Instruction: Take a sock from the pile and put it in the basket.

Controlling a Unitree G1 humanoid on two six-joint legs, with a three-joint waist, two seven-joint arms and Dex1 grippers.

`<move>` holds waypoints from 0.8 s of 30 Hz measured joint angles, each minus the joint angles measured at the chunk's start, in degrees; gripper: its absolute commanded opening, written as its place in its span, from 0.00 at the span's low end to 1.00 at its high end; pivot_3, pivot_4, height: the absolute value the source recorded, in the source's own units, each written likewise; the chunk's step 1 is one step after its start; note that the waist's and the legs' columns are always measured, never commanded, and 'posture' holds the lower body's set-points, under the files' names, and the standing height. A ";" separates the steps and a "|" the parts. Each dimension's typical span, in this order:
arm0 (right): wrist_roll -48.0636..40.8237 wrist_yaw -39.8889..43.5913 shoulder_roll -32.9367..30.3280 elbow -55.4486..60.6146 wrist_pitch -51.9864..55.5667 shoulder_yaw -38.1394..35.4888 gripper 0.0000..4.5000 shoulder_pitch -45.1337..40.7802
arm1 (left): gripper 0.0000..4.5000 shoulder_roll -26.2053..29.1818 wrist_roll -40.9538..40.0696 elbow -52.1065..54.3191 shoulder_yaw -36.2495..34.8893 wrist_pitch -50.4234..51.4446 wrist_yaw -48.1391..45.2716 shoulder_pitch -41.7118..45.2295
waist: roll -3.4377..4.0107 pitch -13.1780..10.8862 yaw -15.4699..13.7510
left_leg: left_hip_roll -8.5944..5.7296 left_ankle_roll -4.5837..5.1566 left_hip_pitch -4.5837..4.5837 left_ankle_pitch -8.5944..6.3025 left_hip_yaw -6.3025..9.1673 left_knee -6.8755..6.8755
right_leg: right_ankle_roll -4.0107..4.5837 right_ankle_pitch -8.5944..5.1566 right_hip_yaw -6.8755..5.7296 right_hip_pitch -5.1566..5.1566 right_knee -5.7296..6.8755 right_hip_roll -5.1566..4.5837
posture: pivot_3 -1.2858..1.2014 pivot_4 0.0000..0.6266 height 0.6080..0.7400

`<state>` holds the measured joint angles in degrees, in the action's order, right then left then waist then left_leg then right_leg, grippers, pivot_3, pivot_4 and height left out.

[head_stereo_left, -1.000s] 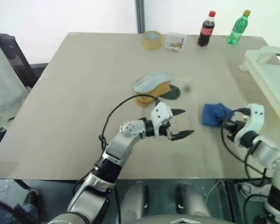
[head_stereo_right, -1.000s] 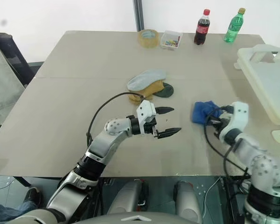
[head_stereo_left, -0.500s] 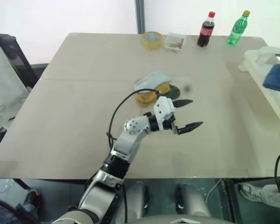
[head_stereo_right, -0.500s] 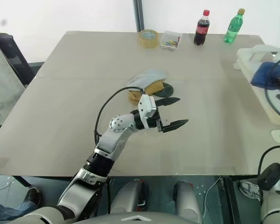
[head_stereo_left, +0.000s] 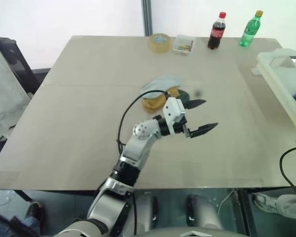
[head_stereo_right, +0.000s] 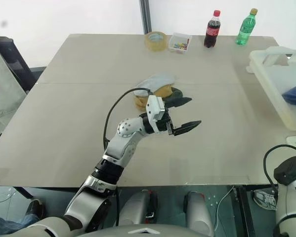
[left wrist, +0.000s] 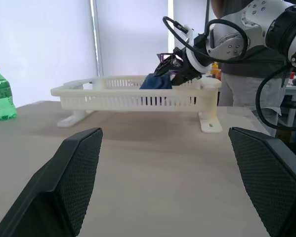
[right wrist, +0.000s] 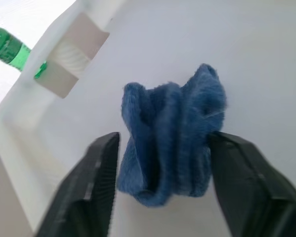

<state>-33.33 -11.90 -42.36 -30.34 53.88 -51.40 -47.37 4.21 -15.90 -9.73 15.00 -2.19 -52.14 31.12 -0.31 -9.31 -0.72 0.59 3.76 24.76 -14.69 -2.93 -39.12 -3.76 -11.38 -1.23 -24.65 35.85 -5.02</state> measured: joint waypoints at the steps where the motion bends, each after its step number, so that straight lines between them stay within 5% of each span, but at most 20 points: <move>1: 0.50 -0.09 -0.09 0.02 -0.43 0.56 0.75 0.01 | 0.98 0.00 0.02 0.00 0.00 0.01 0.02 -0.01 | 0.00 0.00 0.01 | 0.00 0.00 0.00 0.00 0.00 0.00 | 0.00 0.00 0.00 0.00 0.00 0.00 | 0.52 0.24 1.00; 10: 6.32 1.95 -0.70 15.17 -3.42 10.01 0.75 9.30 | 0.98 2.60 1.03 0.02 -1.41 1.87 2.24 -0.68 | 0.20 0.06 0.25 | 0.01 0.00 -0.04 0.00 -0.02 0.00 | -0.02 0.01 0.06 -0.01 0.03 0.02 | 0.52 0.24 1.00; 15: 2.87 12.85 3.01 32.75 -9.27 14.87 0.75 15.53 | 0.98 8.43 2.85 3.83 -4.44 8.19 7.35 -4.15 | 0.18 0.10 1.56 | 0.20 -0.01 -0.14 0.00 0.04 -0.01 | -0.05 0.03 0.06 0.05 0.08 0.19 | 0.52 0.24 1.00; 18: -0.44 23.22 7.97 41.80 -11.98 19.77 0.75 27.74 | 0.98 15.84 5.37 7.40 -6.80 9.64 8.98 -11.31 | 0.19 0.11 1.36 | 0.45 -0.02 -0.12 0.00 0.09 0.01 | -0.03 0.02 -0.07 0.06 0.06 0.22 | 0.52 0.24 1.00; 24: -2.44 39.12 12.45 48.39 -18.48 28.01 0.75 47.72 | 0.98 20.98 8.47 13.72 -11.85 11.93 14.62 -21.61 | 0.23 0.08 0.28 | 0.36 0.02 -0.07 -0.03 0.06 -0.05 | -0.03 0.02 -0.11 0.12 -0.03 -0.02 | 0.52 0.24 1.00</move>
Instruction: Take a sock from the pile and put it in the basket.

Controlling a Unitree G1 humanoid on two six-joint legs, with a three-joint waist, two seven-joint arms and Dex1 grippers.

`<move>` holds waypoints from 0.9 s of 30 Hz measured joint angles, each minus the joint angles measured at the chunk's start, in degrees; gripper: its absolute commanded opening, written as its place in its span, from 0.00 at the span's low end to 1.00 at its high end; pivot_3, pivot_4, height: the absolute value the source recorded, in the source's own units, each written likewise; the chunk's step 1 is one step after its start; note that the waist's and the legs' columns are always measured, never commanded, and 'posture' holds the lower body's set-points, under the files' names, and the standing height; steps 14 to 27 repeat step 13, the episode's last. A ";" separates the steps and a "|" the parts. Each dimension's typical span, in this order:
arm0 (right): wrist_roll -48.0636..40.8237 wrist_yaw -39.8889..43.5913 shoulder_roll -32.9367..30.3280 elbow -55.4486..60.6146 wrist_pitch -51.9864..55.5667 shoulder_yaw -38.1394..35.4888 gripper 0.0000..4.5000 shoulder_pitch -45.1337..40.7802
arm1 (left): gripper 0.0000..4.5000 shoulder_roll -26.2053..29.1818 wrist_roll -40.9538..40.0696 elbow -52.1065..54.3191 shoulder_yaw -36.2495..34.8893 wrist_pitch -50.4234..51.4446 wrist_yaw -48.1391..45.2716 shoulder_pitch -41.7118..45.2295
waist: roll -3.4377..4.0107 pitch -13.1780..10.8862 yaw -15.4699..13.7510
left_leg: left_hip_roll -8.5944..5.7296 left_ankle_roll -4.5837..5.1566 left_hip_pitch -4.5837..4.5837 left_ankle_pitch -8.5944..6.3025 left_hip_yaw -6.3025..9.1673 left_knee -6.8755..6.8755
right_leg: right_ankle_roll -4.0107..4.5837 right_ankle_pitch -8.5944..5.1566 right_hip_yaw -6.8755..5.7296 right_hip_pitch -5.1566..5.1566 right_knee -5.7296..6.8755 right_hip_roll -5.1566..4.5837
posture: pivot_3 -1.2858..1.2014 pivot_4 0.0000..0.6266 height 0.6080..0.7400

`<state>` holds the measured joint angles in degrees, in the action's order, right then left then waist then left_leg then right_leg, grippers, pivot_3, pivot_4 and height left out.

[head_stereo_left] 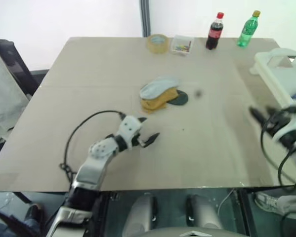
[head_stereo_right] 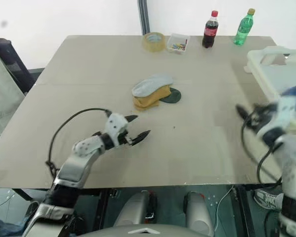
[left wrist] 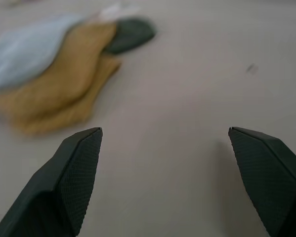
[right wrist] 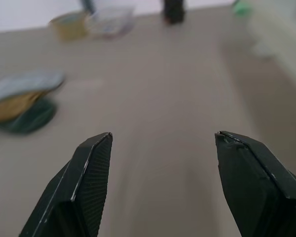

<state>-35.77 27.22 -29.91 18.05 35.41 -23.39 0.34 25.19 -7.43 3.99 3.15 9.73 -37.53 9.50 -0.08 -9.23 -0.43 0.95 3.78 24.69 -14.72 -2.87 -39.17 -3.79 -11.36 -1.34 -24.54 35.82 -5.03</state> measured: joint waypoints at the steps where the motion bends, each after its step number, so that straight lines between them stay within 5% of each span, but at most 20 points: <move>1: -0.16 3.55 -0.53 0.24 -1.09 0.75 0.75 2.99 | 0.98 0.62 -0.07 1.74 -1.32 0.81 0.91 -1.95 | 0.00 0.00 -0.06 | 0.00 0.01 -0.02 -0.01 -0.02 -0.04 | 0.00 0.00 0.03 0.02 0.00 0.00 | 0.52 0.24 1.00; 6: -0.31 20.13 -7.12 -0.03 -7.47 0.93 0.75 12.88 | 0.98 0.71 -7.37 15.15 -9.43 11.44 4.20 -13.85 | -0.03 -0.02 0.11 | 0.14 -0.03 -0.44 -0.01 -0.06 -0.13 | 0.23 -0.14 0.04 0.29 0.06 0.02 | 0.52 0.24 1.00; 12: 0.28 30.48 -12.47 -5.66 -11.42 -0.57 0.75 16.61 | 0.98 0.71 -17.60 30.99 -16.31 20.49 6.01 -25.65 | -0.12 -0.05 -0.14 | 0.24 -0.30 -0.87 -0.17 -0.08 -0.03 | 0.11 -0.27 0.04 0.55 0.04 -0.01 | 0.52 0.24 1.00; 27: 0.50 31.41 -12.86 -6.25 -12.03 -0.73 0.75 16.81 | 0.98 0.81 -18.42 32.85 -17.33 21.22 6.41 -27.29 | -0.10 -0.04 -0.18 | 0.24 -0.31 -0.88 -0.17 -0.10 -0.03 | 0.11 -0.27 0.05 0.55 0.04 -0.01 | 0.52 0.24 1.00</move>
